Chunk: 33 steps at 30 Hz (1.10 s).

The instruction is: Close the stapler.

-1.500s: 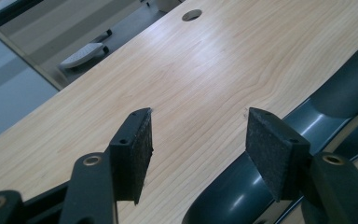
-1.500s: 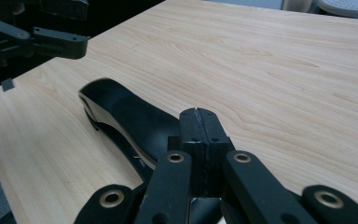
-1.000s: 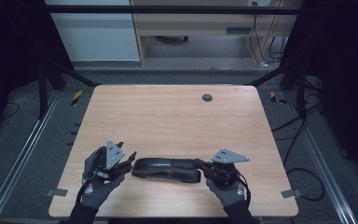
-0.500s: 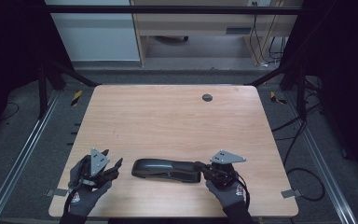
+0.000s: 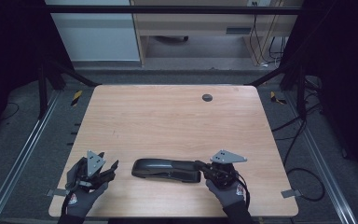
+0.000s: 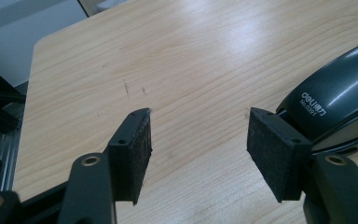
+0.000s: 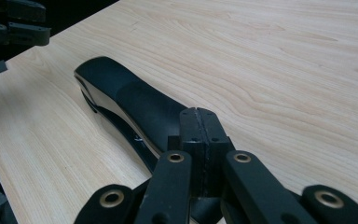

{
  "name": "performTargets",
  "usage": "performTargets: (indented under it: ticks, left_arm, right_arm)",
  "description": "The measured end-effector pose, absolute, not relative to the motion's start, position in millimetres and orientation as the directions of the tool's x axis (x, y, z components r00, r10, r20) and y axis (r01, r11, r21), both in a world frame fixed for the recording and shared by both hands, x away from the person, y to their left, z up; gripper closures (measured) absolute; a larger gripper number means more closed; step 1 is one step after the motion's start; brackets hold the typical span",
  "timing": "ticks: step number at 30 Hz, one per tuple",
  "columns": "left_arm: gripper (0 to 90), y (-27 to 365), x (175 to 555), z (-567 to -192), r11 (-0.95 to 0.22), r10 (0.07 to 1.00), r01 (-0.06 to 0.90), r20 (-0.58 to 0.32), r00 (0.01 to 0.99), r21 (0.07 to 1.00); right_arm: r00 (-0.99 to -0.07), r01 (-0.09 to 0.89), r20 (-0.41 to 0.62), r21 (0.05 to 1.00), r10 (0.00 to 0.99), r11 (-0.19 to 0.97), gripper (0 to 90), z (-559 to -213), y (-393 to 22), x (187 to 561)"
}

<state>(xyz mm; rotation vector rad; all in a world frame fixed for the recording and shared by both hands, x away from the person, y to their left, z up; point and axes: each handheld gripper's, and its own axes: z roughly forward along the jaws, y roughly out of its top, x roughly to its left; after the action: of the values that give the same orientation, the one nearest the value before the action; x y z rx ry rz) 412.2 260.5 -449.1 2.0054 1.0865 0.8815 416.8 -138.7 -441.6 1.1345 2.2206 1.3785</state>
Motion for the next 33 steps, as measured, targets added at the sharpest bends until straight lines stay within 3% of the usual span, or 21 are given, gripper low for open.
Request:
performTargets:
  ticks: [23,29,33]
  left_arm:
    - [39.9,260,413,-451,-0.421,0.875,0.418,0.24,0.42,0.805]
    - [39.8,262,414,-452,-0.415,0.878,0.426,0.231,0.419,0.804]
    - [39.7,263,415,-453,-0.416,0.878,0.434,0.228,0.421,0.799]
  right_arm:
    - [-0.632,0.502,0.166,0.832,0.757,0.236,90.0,-450,-139,419]
    - [-0.65,0.44,0.168,0.878,0.741,0.187,89.9,-438,-142,416]
    - [-0.644,0.451,0.171,0.872,0.746,0.19,82.7,-436,-145,417]
